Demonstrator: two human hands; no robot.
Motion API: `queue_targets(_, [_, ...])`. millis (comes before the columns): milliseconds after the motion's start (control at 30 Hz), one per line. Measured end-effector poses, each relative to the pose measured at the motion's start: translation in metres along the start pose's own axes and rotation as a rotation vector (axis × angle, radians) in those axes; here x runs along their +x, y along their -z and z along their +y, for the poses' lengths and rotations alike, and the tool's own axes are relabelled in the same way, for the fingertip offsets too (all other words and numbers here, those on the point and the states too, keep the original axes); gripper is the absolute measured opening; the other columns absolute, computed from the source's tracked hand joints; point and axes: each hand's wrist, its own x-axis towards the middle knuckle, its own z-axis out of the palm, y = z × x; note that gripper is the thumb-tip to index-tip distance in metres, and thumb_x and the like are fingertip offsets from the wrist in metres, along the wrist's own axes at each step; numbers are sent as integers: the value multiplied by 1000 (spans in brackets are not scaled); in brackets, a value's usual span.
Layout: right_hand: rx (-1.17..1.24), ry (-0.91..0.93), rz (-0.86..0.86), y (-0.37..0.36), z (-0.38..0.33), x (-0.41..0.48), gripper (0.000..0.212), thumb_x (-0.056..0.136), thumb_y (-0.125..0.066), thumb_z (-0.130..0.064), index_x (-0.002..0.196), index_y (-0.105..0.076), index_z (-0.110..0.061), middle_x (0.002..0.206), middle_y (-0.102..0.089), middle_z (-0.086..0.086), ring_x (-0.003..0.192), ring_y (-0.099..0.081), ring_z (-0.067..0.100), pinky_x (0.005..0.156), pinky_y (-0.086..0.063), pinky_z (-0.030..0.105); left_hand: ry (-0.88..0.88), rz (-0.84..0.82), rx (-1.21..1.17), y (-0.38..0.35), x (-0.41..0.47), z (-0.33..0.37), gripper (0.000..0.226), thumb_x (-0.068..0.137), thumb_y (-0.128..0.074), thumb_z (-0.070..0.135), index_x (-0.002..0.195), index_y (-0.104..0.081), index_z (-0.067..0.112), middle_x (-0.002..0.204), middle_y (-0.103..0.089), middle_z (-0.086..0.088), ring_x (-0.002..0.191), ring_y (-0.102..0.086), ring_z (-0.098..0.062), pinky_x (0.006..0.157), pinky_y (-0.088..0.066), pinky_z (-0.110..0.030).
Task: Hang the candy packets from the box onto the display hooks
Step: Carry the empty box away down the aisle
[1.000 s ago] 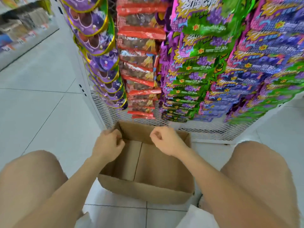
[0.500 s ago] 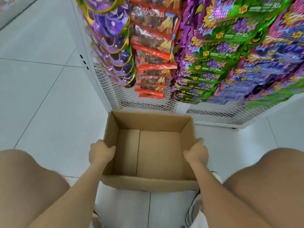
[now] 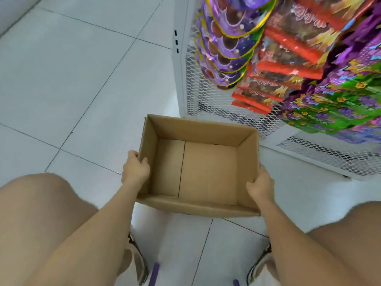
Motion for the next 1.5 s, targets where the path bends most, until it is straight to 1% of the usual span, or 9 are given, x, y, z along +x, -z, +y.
queue_targets(133, [13,-59,10,14,-58,-22,23,81,-58,7,96,-65,-8,81,-69,7,75,-64,30,68,-58,35,65,70,-5,51,-5,1,25,102,-58,25,124,-47,21,112,-66,-7,103,-61,-38,90,-53,-50])
queue_targets(267, [-6,-65,14,50,-120,-61,32,78,-62,10,61,-50,-15,58,-56,0,57,-56,24,48,-33,21,63,71,3,126,-21,-1,34,104,-60,24,133,-55,7,120,-67,-17,114,-61,-42,93,-52,-49])
queue_targets(467, [-213,15,-133,103,-245,-137,16,90,-65,-7,77,-57,-12,67,-57,1,72,-56,31,66,-46,32,139,97,19,285,-70,21,26,106,-57,21,126,-56,6,107,-63,-13,104,-57,-38,85,-49,-47])
queue_targets(633, [-130,-98,-103,148,-386,-207,14,85,-71,-10,76,-68,1,64,-66,19,72,-64,45,59,-42,35,207,129,-16,450,-93,46,19,101,-63,20,104,-63,2,84,-61,-6,89,-56,-36,73,-40,-39])
queue_targets(733, [-143,-41,-121,175,-469,-242,22,87,-75,-12,68,-64,-7,53,-58,6,57,-60,32,53,-37,28,273,127,-52,542,-98,64,26,99,-66,25,87,-60,3,72,-56,-5,87,-61,-40,68,-43,-38])
queue_targets(800, [-161,39,-107,191,-527,-255,33,87,-75,-10,61,-55,-14,52,-52,-1,53,-52,21,51,-31,27,284,124,-64,590,-95,80,29,100,-65,26,87,-59,0,75,-58,-7,88,-61,-40,69,-45,-39])
queue_targets(900, [-148,82,-83,211,-597,-254,20,85,-74,-12,69,-61,-13,62,-62,5,72,-63,36,63,-45,35,242,107,-77,648,-72,120,27,102,-62,27,98,-61,1,90,-66,-13,91,-59,-37,73,-47,-40])
queue_targets(1233, [-4,9,76,245,-742,-148,17,85,-72,-18,73,-65,-7,65,-66,12,70,-64,38,67,-53,40,87,42,-69,714,95,305,41,103,-59,39,132,-54,10,119,-68,-15,108,-64,-41,95,-55,-55])
queue_targets(1500, [73,-7,63,242,-906,24,10,86,-70,-18,83,-63,-12,72,-65,3,75,-63,31,62,-47,31,71,77,-99,744,263,468,45,105,-59,36,141,-50,10,123,-70,-17,107,-64,-38,93,-53,-47])
